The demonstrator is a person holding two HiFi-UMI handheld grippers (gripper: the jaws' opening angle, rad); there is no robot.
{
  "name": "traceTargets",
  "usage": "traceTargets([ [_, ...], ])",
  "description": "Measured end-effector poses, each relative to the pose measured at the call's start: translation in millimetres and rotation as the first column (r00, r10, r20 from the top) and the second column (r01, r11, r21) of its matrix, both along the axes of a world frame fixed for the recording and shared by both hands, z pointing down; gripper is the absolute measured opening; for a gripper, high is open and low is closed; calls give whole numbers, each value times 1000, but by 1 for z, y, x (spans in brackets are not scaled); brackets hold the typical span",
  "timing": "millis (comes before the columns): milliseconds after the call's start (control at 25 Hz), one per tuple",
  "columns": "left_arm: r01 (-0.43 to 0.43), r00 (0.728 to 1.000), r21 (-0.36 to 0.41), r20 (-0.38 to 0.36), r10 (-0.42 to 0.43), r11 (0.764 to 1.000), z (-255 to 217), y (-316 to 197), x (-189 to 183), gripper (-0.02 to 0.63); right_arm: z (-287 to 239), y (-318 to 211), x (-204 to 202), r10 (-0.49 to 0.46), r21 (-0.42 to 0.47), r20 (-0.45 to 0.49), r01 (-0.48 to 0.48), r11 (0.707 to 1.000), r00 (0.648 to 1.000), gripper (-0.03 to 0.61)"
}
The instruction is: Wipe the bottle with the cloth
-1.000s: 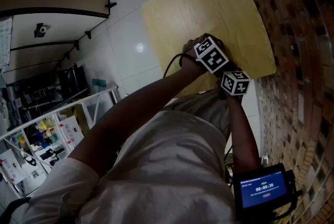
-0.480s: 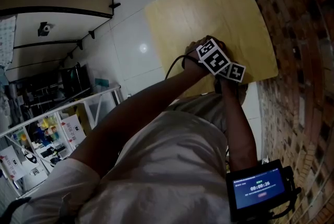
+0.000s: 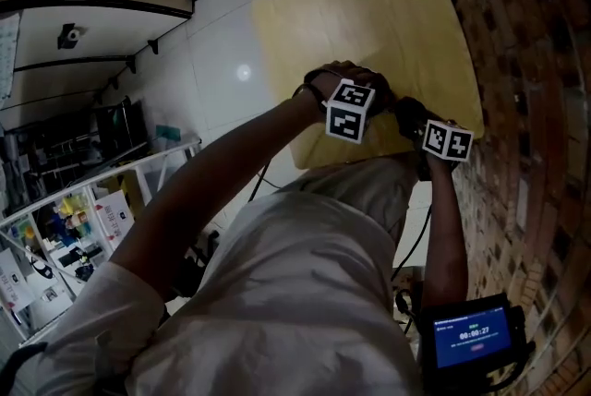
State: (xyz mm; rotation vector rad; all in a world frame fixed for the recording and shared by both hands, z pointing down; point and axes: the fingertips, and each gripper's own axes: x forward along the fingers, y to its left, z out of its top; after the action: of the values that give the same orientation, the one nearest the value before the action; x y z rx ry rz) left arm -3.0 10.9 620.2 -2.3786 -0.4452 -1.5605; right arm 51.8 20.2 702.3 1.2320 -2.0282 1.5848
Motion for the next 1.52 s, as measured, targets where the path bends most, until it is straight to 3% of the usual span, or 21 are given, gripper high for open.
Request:
traceTargets([
  [120, -248, 969, 21, 4, 248, 969, 1, 23, -12, 158, -29, -25, 14, -106, 157, -60, 114, 981, 993, 80],
  [200, -330, 944, 37, 15, 330, 943, 2, 31, -16, 159, -40, -38, 6, -219, 213, -88, 233, 949, 972, 78],
  [320, -410, 912, 70, 27, 409, 909, 4, 38, -14, 160, -37, -46, -19, -396, 217, -115, 412, 885, 911, 78],
  [480, -457, 889, 87, 30, 456, 885, 2, 41, -11, 161, -33, -46, -59, -559, 230, -53, 555, 800, 828, 77],
  [640, -468, 883, 87, 2, 469, 880, 10, 37, -9, 163, -6, -50, -70, -643, 210, 0, 629, 749, 766, 72],
  [720, -468, 882, 106, -2, 471, 877, 11, 37, -9, 164, 9, -49, -70, -681, 165, -41, 677, 717, 731, 71],
  [840, -465, 883, 136, 0, 469, 875, 8, 37, -9, 166, 29, -44, -67, -727, 73, -184, 747, 661, 662, 72],
  [880, -461, 885, 149, 0, 466, 875, 7, 37, -9, 167, 33, -43, -65, -726, 55, -220, 751, 658, 652, 72],
  [920, -453, 888, 167, -2, 460, 876, 7, 37, -8, 169, 34, -44, -62, -707, 48, -240, 735, 676, 665, 72],
  [960, -439, 894, 184, -8, 448, 880, 7, 37, -6, 172, 32, -45, -58, -671, 51, -247, 700, 712, 700, 74],
  [1000, -414, 905, 195, -20, 426, 889, 7, 37, -5, 175, 28, -48, -52, -619, 62, -246, 650, 758, 746, 75],
  [1080, -340, 932, 202, -61, 358, 918, 5, 35, -2, 241, 22, -53, -37, -485, 93, -235, 516, 851, 842, 75],
  [1160, -250, 953, 215, -117, 279, 944, 2, 32, 5, 266, 15, -55, -16, -348, 127, -229, 382, 915, 909, 77],
  [1240, -154, 964, 227, -179, 197, 962, -5, 27, 13, 294, 3, -52, 2, -255, 164, -239, 298, 940, 937, 77],
  [1320, -69, 964, 237, -236, 126, 969, -17, 23, 16, 304, -14, -45, 16, -203, 202, -274, 262, 944, 940, 77],
  [1520, 119, 926, 209, -375, -33, 971, -61, 15, 8, 313, -70, -28, 38, -102, 300, -339, 210, 930, 935, 78],
])
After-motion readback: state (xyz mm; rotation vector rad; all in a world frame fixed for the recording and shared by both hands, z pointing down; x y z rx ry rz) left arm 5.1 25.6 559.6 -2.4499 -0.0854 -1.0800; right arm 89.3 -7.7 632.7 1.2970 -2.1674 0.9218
